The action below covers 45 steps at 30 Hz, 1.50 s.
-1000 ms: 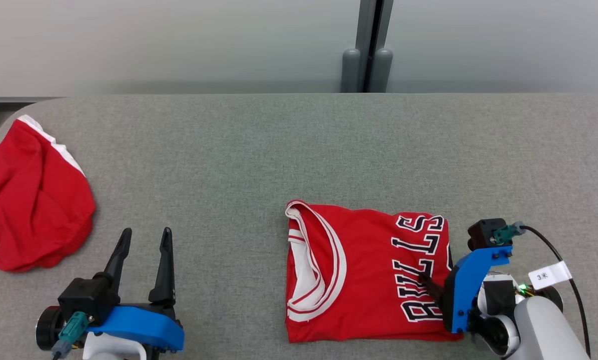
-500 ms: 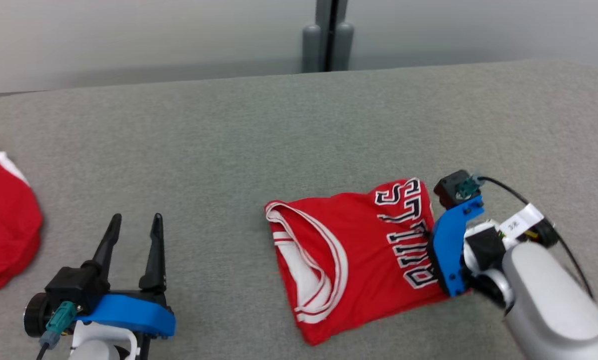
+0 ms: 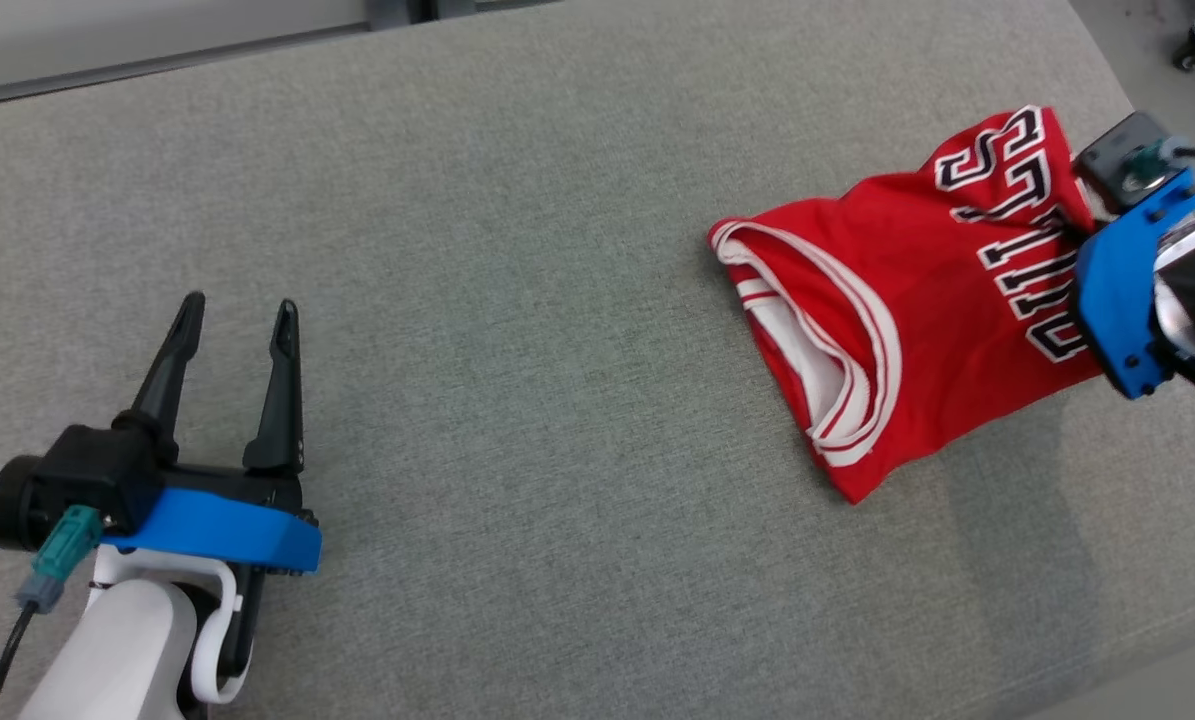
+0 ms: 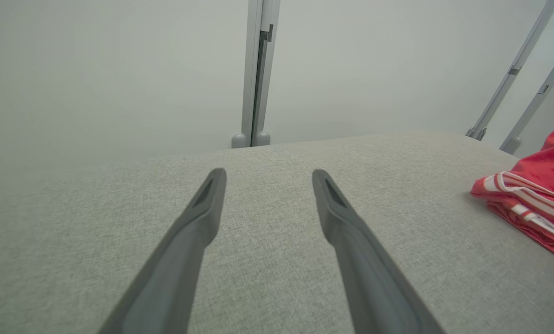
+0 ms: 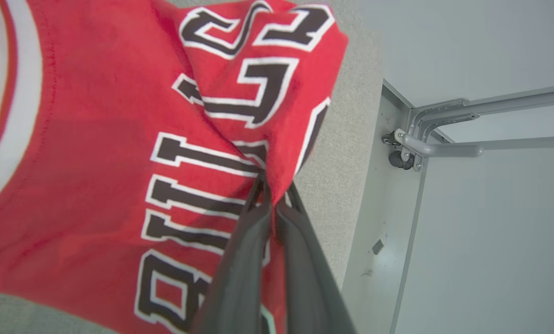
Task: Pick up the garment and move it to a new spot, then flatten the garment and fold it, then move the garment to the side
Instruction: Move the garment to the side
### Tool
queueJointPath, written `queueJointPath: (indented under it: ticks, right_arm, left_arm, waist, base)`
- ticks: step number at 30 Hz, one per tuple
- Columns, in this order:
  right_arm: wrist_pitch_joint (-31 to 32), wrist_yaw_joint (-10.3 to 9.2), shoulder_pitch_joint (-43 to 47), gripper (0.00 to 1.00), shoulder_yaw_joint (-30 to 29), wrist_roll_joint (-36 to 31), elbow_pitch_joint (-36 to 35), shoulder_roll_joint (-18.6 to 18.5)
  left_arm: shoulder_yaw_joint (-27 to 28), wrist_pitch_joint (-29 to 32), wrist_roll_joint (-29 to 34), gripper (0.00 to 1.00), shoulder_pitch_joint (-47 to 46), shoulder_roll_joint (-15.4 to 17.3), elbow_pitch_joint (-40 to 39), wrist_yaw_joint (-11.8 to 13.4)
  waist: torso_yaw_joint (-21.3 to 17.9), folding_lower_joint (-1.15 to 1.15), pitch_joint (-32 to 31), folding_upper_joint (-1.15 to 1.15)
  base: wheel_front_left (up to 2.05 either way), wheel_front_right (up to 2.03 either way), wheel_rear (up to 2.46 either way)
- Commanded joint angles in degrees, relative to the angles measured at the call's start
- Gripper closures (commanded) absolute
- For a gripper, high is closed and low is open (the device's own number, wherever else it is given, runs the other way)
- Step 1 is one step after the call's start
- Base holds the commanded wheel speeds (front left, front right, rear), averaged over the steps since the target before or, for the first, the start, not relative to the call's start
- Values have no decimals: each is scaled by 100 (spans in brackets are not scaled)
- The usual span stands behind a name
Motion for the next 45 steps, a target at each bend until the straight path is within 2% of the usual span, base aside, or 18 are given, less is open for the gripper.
queueJointPath:
  ticks: [1,6,12,20,21,22,23,28,33,40,45]
  right_arm:
    - [-157,-2,-200,100,30,40,127,-113]
    - [-811,-2,-568,100,-74,-26,726,-253]
    - [-1425,-2,-799,100,-404,-273,1374,-127]
    - [-1710,-2,-812,100,-761,-494,2265,145]
    - [-1751,-2,-810,97,-810,-498,2348,148]
    - [-1819,-2,-820,65,-873,-517,2432,152]
    - [-1852,-2,-823,0,-919,-574,2522,178]
    - [-1994,-1,-684,0,-1160,-678,2870,320]
    - [-2457,0,-318,0,-1213,-550,2846,601]
    - [-3563,0,747,0,-1675,-178,2033,936]
    - [-3970,0,1982,0,-2497,-229,1022,1381]
  left_arm:
    - [7,29,42,0,-168,58,-59,-22]
    - [-31,183,143,0,-462,166,-257,-26]
    - [45,317,167,0,-559,345,-466,-7]
    - [-10,328,134,0,-436,385,-435,7]
    - [-15,316,128,0,-418,376,-421,17]
    - [-17,297,114,0,-406,356,-405,31]
    - [-21,283,111,0,-393,338,-379,30]
    - [-47,124,2,0,-248,190,-178,43]
    - [-68,-77,-164,0,28,-61,205,26]
    - [-40,-235,-293,0,468,-319,575,33]
    - [54,-275,-349,0,817,-377,690,67]
  waist:
    - [-34,-2,94,0]
    - [-172,-2,487,0]
    - [-235,-2,740,0]
    - [-171,-2,651,0]
    - [-151,-2,626,0]
    - [-124,-2,590,0]
    - [-96,-2,550,0]
    - [93,-2,215,0]
    - [357,-2,-399,0]
    - [848,-2,-1173,0]
    - [1189,-2,-1592,0]
  base:
    - [0,0,0]
    - [0,0,0]
    - [0,0,0]
    - [0,0,0]
    - [0,0,0]
    - [0,0,0]
    - [0,0,0]
    - [0,0,0]
    - [0,0,0]
    - [0,0,0]
    - [0,0,0]
